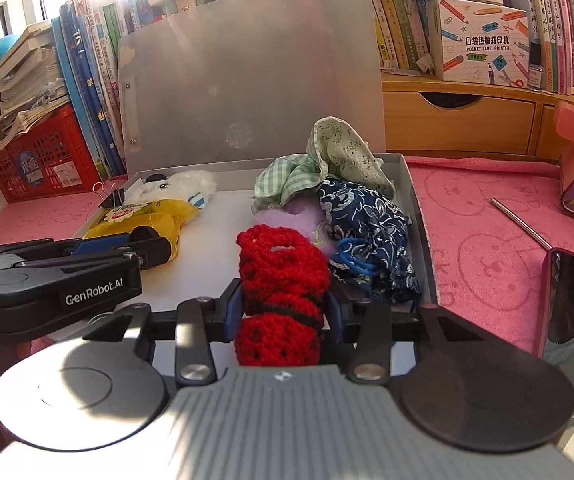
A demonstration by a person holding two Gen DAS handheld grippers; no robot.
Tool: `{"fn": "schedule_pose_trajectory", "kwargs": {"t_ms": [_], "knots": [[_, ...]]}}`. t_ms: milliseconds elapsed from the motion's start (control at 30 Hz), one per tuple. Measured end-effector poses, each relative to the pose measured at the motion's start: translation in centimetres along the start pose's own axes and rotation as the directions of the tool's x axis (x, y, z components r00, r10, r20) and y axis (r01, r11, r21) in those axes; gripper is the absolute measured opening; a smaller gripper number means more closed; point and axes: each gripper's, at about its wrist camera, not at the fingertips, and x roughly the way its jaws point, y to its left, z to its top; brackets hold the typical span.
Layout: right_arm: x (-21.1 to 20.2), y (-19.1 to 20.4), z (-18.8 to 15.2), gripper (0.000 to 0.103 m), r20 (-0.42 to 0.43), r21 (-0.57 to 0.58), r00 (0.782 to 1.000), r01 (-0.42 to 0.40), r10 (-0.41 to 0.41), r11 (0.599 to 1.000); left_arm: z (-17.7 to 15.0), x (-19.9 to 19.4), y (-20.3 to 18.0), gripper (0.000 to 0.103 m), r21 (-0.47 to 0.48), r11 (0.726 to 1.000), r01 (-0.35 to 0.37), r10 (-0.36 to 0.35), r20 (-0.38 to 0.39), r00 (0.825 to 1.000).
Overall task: Organize objects
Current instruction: 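Carry the lid with left tool into the white box while right tool carries the red roll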
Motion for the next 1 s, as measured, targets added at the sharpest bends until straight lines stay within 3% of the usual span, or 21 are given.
{"fn": "schedule_pose_trajectory", "kwargs": {"t_ms": [267,1000], "knots": [[0.3,0.2,0.0,0.042,0.01,-0.039,1.0,0.014,-0.014,0.999,-0.2,0.7,-0.5,0.038,0.019,1.0,0.013,-0.013,0.008,1.0],[1.4,-0.5,-0.5,0.042,0.007,0.005,1.0,0.028,-0.028,1.0,-0.9,2.5,-0.8,0.038,0.048,0.999,0.014,-0.014,-0.011,1.0]]}}
